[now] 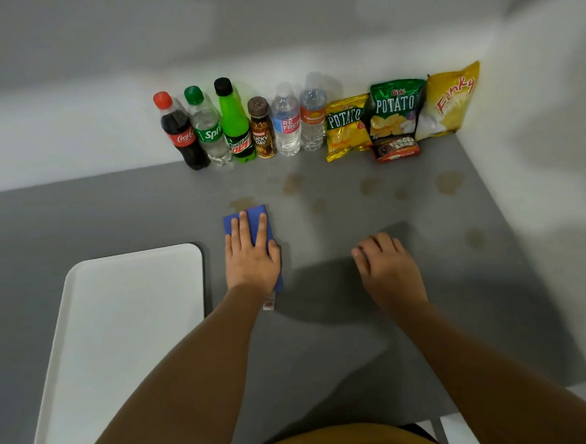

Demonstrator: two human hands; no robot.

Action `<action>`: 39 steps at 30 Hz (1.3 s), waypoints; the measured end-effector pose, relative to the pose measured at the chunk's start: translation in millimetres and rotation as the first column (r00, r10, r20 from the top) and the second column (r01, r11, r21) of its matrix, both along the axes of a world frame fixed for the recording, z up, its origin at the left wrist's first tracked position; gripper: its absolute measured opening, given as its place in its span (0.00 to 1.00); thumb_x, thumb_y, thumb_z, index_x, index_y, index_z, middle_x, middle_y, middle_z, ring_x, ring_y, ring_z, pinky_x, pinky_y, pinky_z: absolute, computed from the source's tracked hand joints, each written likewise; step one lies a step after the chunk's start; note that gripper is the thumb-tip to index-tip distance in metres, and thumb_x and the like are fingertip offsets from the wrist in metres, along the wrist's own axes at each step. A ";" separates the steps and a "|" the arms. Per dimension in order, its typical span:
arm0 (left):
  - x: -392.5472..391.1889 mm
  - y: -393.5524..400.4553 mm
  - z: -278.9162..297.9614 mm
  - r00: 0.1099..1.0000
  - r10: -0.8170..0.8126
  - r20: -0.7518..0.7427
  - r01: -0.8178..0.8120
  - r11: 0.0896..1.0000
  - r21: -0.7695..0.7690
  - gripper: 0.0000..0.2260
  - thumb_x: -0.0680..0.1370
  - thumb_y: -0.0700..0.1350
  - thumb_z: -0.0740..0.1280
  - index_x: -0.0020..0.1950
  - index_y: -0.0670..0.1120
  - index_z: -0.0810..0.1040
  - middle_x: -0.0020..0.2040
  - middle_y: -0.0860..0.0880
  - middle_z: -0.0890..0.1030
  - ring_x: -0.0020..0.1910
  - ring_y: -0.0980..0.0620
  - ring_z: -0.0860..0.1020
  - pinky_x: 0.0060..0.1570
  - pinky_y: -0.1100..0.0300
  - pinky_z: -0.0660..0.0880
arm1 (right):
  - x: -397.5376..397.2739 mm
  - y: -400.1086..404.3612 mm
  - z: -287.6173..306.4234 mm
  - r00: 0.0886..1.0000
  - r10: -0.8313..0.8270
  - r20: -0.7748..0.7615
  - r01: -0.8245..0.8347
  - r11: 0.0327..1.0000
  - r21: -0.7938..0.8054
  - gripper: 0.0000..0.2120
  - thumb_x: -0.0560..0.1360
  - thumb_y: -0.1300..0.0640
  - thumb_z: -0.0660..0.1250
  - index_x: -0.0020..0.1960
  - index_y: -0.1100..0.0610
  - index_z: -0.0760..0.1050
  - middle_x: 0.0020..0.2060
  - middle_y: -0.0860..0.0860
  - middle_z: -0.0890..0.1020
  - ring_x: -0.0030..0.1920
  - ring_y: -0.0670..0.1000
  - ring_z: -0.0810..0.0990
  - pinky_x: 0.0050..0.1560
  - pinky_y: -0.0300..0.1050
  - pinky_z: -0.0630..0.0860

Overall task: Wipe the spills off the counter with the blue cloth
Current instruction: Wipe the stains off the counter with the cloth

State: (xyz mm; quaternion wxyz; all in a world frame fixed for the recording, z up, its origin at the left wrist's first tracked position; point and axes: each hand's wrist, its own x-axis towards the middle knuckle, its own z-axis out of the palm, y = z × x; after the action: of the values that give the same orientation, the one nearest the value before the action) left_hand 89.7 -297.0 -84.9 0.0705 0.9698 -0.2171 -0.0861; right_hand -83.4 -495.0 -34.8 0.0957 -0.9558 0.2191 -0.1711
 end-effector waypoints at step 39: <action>59.3 -9.0 1.4 0.999 -0.049 0.007 0.049 0.999 -0.008 0.29 0.83 0.58 0.44 0.83 0.54 0.42 0.83 0.44 0.42 0.82 0.43 0.43 0.80 0.47 0.43 | 9.7 1.1 6.9 0.983 -0.030 -0.181 0.042 0.997 0.060 0.11 0.82 0.51 0.64 0.52 0.59 0.79 0.50 0.59 0.78 0.51 0.62 0.77 0.42 0.53 0.75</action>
State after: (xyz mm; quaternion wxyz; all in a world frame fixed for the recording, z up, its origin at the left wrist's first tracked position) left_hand 149.0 -306.0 -83.4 0.0717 0.9641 -0.2415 -0.0839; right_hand -73.7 -493.9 -27.9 0.1028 -0.9597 0.2495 -0.0787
